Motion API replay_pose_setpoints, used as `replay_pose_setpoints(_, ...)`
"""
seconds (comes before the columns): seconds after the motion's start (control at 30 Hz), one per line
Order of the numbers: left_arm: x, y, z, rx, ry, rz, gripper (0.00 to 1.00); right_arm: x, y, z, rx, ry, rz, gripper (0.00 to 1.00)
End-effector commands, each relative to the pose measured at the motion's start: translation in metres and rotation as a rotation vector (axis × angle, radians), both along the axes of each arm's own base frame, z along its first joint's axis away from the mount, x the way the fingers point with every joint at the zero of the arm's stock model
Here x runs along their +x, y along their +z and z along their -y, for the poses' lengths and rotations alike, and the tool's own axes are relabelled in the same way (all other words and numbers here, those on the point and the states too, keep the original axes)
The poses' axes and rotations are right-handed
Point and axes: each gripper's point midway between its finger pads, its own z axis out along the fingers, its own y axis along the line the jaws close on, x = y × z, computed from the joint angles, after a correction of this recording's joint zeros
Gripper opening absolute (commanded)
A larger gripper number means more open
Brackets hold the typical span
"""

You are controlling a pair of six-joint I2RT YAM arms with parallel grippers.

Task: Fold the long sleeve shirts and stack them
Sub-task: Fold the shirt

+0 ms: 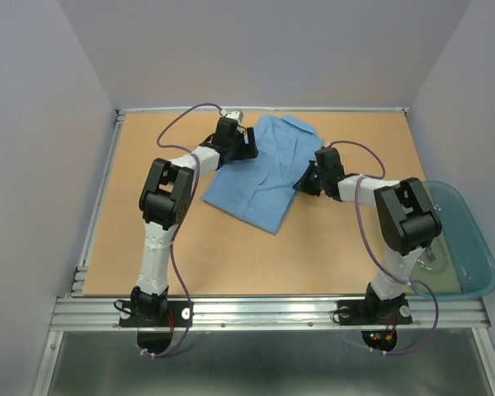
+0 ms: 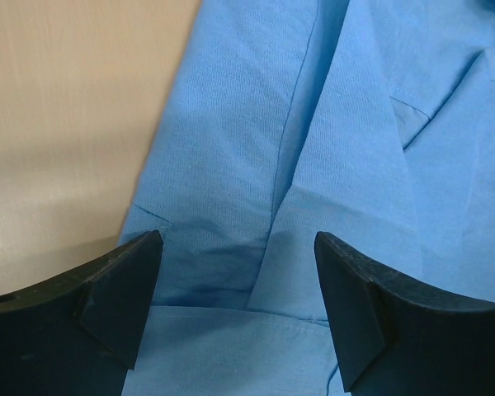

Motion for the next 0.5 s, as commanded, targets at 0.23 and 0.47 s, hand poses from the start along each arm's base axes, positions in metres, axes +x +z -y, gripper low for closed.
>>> replay_pose_setpoints(0.23,0.004,0.005,-0.005,-0.023,0.013,0.013,0.87,0.001,0.006,0.015,-0.027,-0.045,0.039,0.01)
replay_pose_setpoints(0.47,0.006,0.025,-0.003,-0.036,-0.003,0.054,0.87,0.005,0.002,0.018,-0.055,-0.049,0.042,0.18)
